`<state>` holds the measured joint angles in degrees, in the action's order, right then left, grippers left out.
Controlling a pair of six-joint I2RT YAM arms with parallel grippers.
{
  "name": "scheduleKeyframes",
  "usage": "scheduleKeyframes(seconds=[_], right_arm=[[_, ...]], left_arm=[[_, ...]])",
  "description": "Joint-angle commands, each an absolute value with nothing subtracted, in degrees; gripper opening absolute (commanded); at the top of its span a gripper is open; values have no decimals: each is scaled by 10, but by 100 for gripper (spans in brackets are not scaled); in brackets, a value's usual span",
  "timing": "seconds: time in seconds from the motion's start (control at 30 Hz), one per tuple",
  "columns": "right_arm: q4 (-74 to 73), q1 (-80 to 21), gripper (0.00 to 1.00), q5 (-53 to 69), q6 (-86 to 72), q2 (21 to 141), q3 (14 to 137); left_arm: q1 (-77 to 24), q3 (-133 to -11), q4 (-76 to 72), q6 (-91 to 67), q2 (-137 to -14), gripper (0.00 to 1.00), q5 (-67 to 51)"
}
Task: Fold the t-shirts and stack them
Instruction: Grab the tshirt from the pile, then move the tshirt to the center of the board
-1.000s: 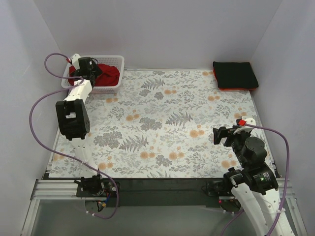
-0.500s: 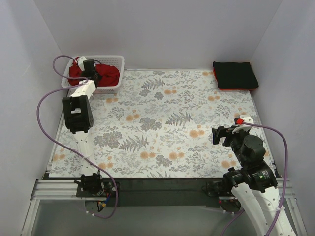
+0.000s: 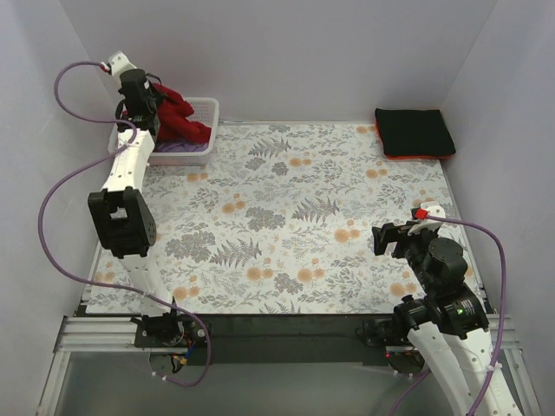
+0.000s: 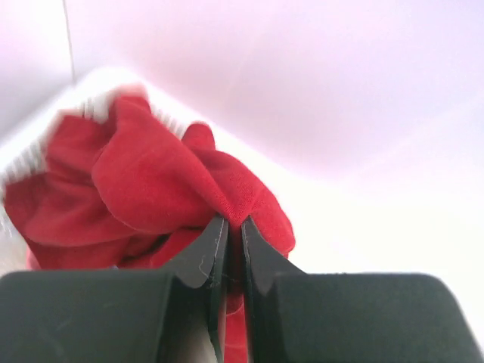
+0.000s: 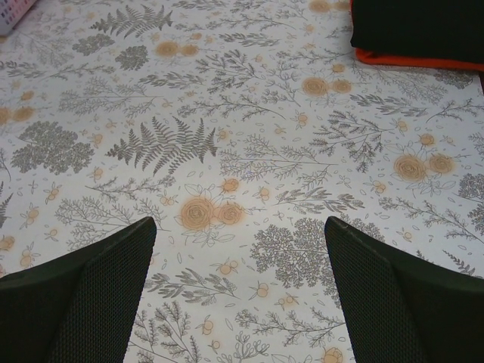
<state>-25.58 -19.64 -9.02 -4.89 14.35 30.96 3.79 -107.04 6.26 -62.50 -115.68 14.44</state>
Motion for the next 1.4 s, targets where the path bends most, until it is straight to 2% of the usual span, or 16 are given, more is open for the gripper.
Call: scheduleKeyframes(seconds=[0.0,0.23,0.5,0.73,0.77,0.83,0.87,0.9,1.0,1.1,1.37], right_arm=[[-232,-200,98,-86,-42,137,313],[-230,-200,98,-77,-40,128,312],[-226,-200,98,-74,-39,117,310],[-225,-200,98,-80,-40,107,311],[-226,-200,98,-80,-40,106,311],[-226,-200,99,-77,-40,109,313],[-227,-200,98,-75,-40,111,315],[-227,-200,98,-60,-39,112,316],[-224,-200,99,-34,-42,123,331],[-224,-200,99,-8,-55,171,362],[-218,-200,97,52,-108,413,402]], left_arm=[[21,-1099,32,-594,-1049,0,117],[-32,-1092,76,-600,-949,0,36],[-184,-1086,94,-607,-892,0,-44],[-247,-1033,98,-594,-854,0,-48],[-246,-1016,103,-583,-846,21,-41],[-246,-951,104,-573,-816,42,-7],[-246,-929,104,-567,-801,57,16],[-247,-903,104,-556,-788,61,48],[-247,-812,112,-535,-731,71,98],[-246,-717,134,-540,-671,73,134],[-246,-464,133,-595,-567,74,40]])
